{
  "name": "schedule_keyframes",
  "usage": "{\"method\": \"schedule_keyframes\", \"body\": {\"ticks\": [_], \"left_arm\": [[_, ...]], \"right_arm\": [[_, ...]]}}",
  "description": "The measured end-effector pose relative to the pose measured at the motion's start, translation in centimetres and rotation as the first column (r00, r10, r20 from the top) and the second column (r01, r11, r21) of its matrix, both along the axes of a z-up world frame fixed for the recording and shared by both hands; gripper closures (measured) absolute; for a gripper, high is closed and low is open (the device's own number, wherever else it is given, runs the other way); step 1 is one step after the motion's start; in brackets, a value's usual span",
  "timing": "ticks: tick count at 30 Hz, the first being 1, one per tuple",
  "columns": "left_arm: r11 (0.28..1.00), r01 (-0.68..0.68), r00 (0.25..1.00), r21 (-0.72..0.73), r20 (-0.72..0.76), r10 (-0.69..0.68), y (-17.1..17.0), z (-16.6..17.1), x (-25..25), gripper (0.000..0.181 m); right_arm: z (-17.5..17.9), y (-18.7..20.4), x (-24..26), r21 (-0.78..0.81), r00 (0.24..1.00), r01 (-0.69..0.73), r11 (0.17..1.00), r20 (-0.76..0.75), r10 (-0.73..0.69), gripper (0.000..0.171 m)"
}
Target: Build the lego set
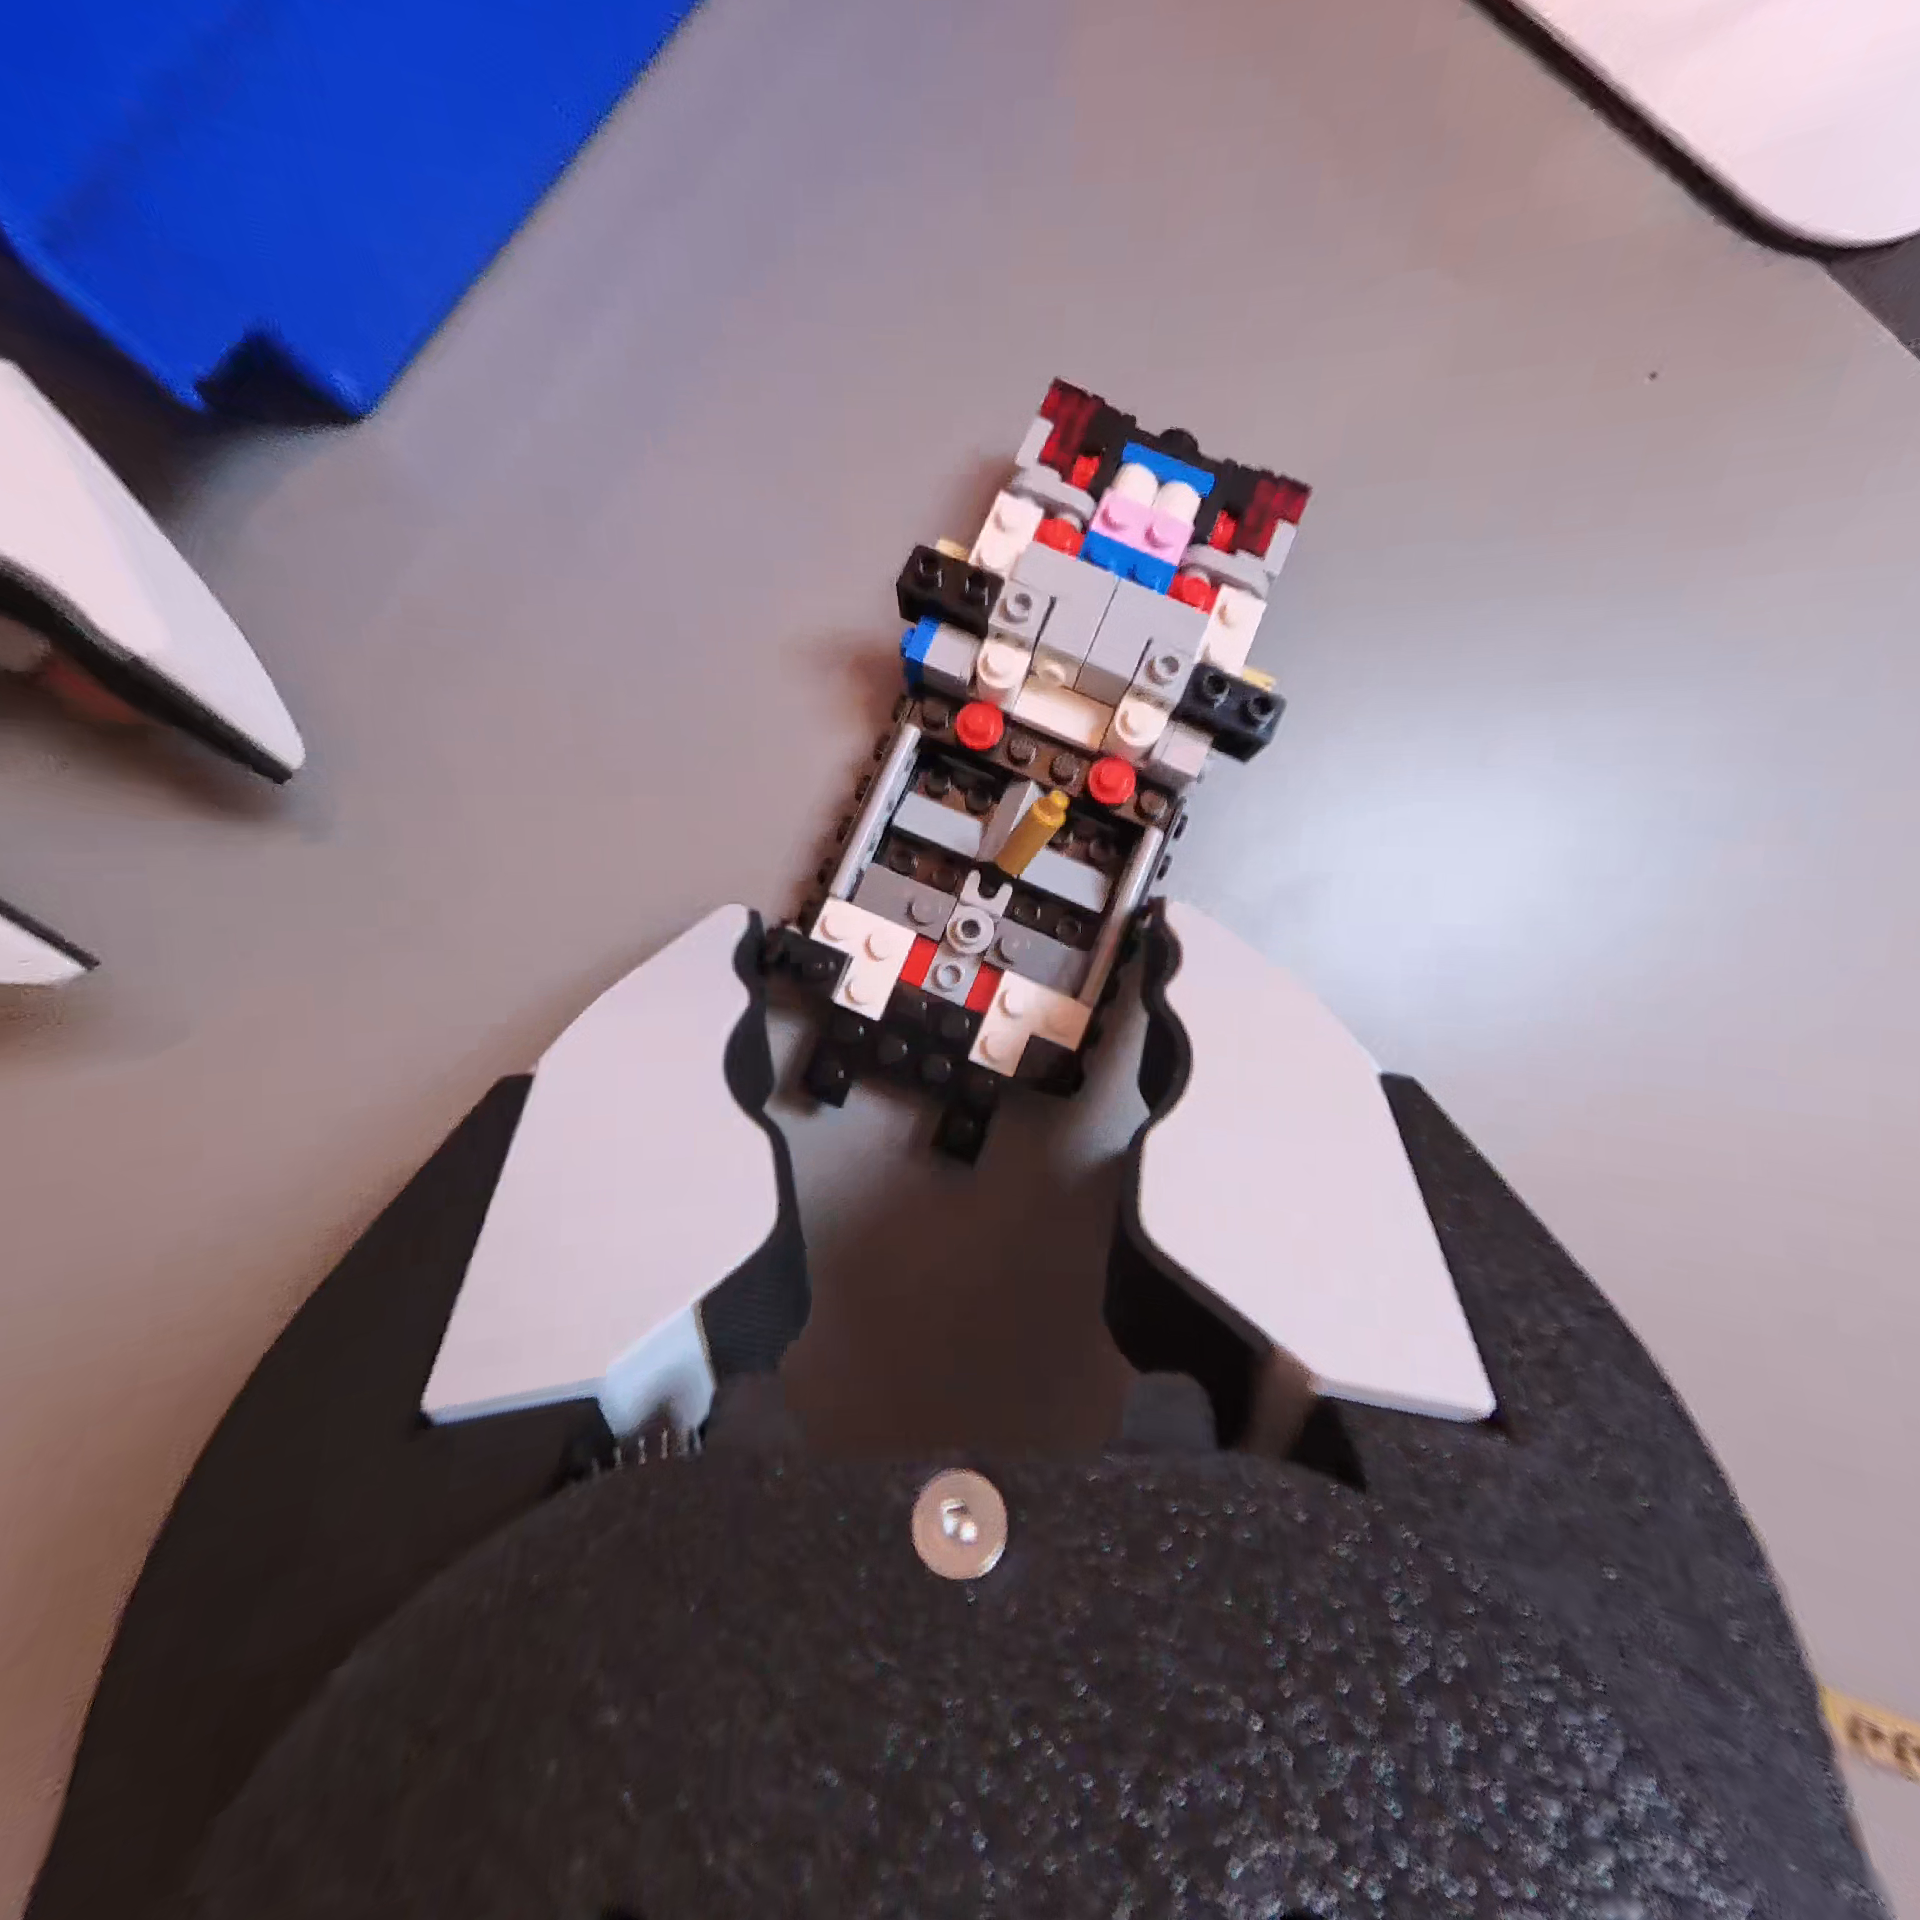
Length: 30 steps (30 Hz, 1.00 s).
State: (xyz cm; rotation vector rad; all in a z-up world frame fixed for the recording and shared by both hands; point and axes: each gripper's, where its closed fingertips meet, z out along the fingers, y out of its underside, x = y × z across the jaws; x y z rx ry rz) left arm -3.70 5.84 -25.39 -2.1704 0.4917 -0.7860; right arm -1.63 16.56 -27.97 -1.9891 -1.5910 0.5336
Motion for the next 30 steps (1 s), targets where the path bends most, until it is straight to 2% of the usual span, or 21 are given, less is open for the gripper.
{"method": "schedule_keyframes", "body": {"ticks": [4,6,10,13,17,22,24,27,30], "left_arm": [[1.000,-0.021,1.000,0.001,0.005,0.021,0.2,0.1,-0.2,0.147],[1.000,-0.027,1.000,-0.005,0.014,0.028,0.3,0.1,-0.3,0.147],[1.000,-0.023,1.000,-0.009,0.010,0.023,0.3,-0.1,-0.3,0.147],[0.999,0.024,1.000,-0.037,0.005,-0.024,-0.4,-0.5,0.3,0.148],[0.999,0.032,0.999,-0.014,-0.015,-0.032,-0.3,-0.5,0.8,0.148],[0.998,-0.002,0.998,0.066,-0.067,0.006,0.4,0.0,0.1,0.150],[0.997,-0.003,0.997,0.077,-0.076,0.009,0.4,0.1,-0.2,0.151],[0.997,0.005,0.997,0.074,-0.079,0.001,0.3,0.1,-0.3,0.151],[0.997,0.031,0.997,0.072,-0.072,-0.026,0.0,0.3,-0.2,0.151]], "right_arm": [[-0.1,-0.8,1.1,-0.015,0.995,0.026,1.000,0.092,-0.024,0.105],[-0.1,-2.7,2.0,-0.040,0.984,-0.020,0.999,0.174,0.027,0.104],[0.4,-9.4,5.0,-0.202,0.888,-0.306,0.930,0.291,0.355,0.108],[1.8,-10.9,5.7,-0.228,0.853,-0.420,0.879,0.231,0.467,0.110],[3.2,-10.1,4.6,-0.169,0.861,-0.481,0.861,0.095,0.500,0.111],[1.7,-9.8,3.0,-0.152,0.862,-0.481,0.863,0.097,0.498,0.099],[0.6,-9.9,2.6,-0.155,0.858,-0.478,0.864,0.128,0.498,0.100],[0.5,-10.7,1.8,-0.243,0.862,-0.480,0.843,0.045,0.505,0.111],[0.6,-10.6,1.8,-0.241,0.853,-0.500,0.832,0.030,0.522,0.113]]}}
